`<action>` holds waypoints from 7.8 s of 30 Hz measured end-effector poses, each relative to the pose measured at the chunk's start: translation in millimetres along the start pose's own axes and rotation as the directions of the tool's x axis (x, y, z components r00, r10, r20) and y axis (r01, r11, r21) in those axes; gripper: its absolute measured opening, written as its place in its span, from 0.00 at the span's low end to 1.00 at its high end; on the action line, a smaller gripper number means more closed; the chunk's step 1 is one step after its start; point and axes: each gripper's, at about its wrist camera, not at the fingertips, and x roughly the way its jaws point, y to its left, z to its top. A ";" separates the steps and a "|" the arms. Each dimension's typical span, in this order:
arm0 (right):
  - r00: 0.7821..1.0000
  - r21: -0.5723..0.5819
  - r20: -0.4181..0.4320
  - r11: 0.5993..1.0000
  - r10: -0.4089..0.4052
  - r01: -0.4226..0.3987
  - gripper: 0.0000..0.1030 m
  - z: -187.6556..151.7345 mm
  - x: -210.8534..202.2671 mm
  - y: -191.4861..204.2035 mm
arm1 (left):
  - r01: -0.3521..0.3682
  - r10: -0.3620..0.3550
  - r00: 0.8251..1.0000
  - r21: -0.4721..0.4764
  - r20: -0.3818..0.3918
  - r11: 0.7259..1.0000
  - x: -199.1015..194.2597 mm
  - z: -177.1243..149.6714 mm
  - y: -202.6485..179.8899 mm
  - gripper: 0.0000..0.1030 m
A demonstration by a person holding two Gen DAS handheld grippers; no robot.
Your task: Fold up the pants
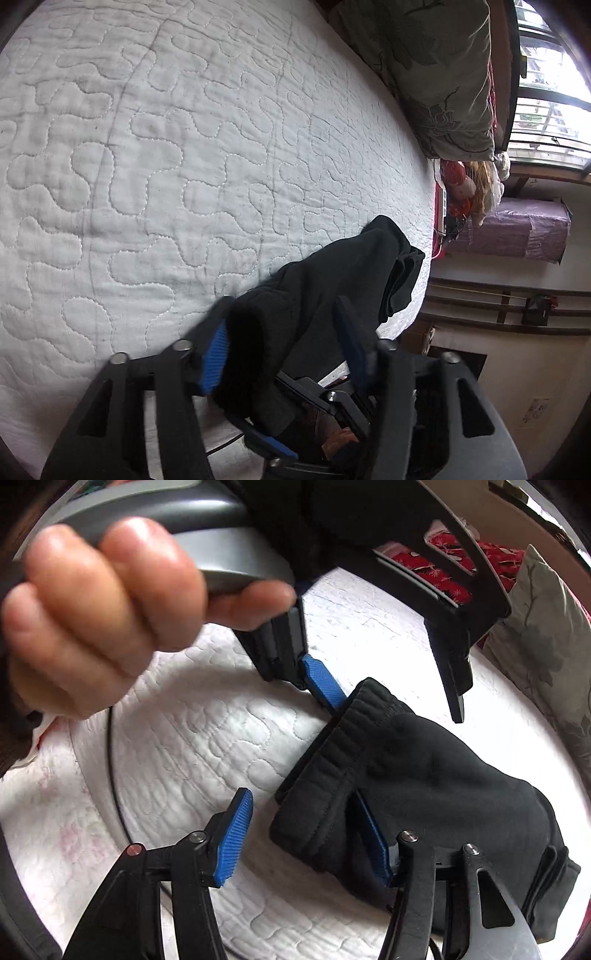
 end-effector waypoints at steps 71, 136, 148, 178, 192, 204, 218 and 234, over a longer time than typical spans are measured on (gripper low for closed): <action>0.939 0.782 0.203 0.531 0.276 -0.325 0.31 -226.1 -57.6 -405.4 | 0.038 0.091 0.949 -0.395 0.303 0.918 152.4 -91.2 -159.6 0.68; 0.847 0.716 0.250 0.500 0.469 -0.487 0.87 -207.3 -35.4 -389.2 | -0.524 0.533 0.747 -0.141 0.398 0.840 192.4 -40.2 -186.4 1.00; 0.808 0.665 0.300 0.496 0.507 -0.558 1.00 -207.6 -34.0 -386.8 | -0.534 0.527 0.699 -0.137 0.483 0.834 192.8 -70.7 -176.5 1.00; 0.748 0.732 0.373 0.322 0.548 -0.601 1.00 -220.3 -28.7 -408.6 | -0.484 0.454 0.766 -0.056 0.455 0.873 175.2 -88.6 -167.2 1.00; 0.808 0.789 0.299 0.345 0.507 -0.508 1.00 -225.1 -47.2 -405.4 | -0.409 0.431 0.766 -0.156 0.477 0.899 142.4 -131.3 -153.4 1.00; 0.918 0.693 0.186 0.616 0.350 -0.375 0.98 -222.2 -97.1 -375.6 | -0.545 0.515 0.699 -0.097 0.495 0.833 161.2 -187.4 -184.8 1.00; 0.999 0.536 -0.014 0.843 -0.044 0.045 1.00 -235.5 -155.6 -336.2 | -0.707 0.609 0.555 -0.064 0.566 0.704 180.2 -218.3 -226.7 1.00; 0.996 0.562 -0.007 0.824 -0.084 0.073 1.00 -228.0 -173.5 -359.4 | -0.718 0.644 0.534 -0.109 0.548 0.688 157.0 -187.3 -217.3 1.00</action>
